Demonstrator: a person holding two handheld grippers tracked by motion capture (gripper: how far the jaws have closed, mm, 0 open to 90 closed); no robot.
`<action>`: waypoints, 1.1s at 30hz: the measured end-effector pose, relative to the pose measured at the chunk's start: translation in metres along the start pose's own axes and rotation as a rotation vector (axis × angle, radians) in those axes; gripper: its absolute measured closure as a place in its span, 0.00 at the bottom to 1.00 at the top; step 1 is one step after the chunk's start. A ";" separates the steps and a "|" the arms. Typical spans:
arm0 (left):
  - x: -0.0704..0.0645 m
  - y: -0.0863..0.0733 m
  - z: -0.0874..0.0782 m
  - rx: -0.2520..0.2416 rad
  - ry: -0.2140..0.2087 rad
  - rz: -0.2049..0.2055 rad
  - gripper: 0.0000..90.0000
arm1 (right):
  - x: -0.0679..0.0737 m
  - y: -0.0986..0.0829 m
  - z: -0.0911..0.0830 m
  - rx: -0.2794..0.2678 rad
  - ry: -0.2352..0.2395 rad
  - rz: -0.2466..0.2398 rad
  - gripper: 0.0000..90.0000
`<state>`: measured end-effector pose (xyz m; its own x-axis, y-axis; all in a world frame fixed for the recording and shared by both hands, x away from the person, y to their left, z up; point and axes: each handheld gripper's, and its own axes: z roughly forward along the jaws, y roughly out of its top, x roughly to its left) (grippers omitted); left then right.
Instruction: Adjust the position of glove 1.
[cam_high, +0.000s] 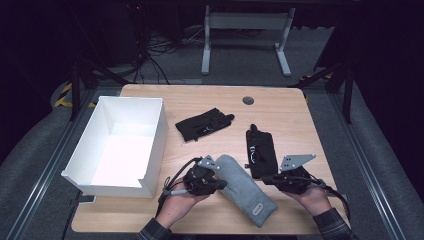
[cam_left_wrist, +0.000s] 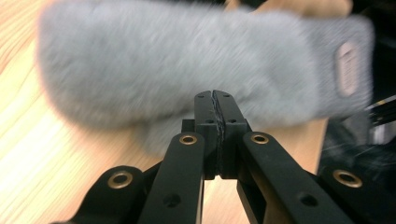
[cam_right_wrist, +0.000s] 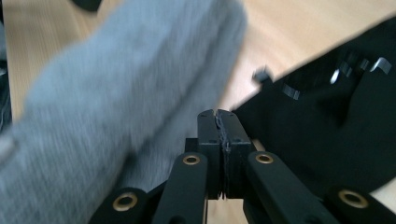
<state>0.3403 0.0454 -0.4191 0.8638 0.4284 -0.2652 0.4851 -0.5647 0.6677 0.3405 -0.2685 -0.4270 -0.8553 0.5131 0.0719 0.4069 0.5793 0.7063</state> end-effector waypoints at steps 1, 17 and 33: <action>0.001 -0.004 0.000 0.017 0.011 -0.004 1.00 | 0.000 -0.003 0.000 0.012 -0.001 0.002 1.00; 0.009 -0.009 0.025 0.069 0.039 -0.049 1.00 | 0.011 -0.025 0.015 0.104 0.074 0.022 1.00; 0.030 0.003 0.017 0.029 0.080 -0.091 1.00 | 0.025 0.008 0.052 0.094 0.116 -0.029 1.00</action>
<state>0.3704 0.0444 -0.4370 0.8028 0.5334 -0.2664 0.5659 -0.5408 0.6224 0.3385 -0.2183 -0.4561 -0.8961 0.4220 0.1375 0.4055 0.6525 0.6402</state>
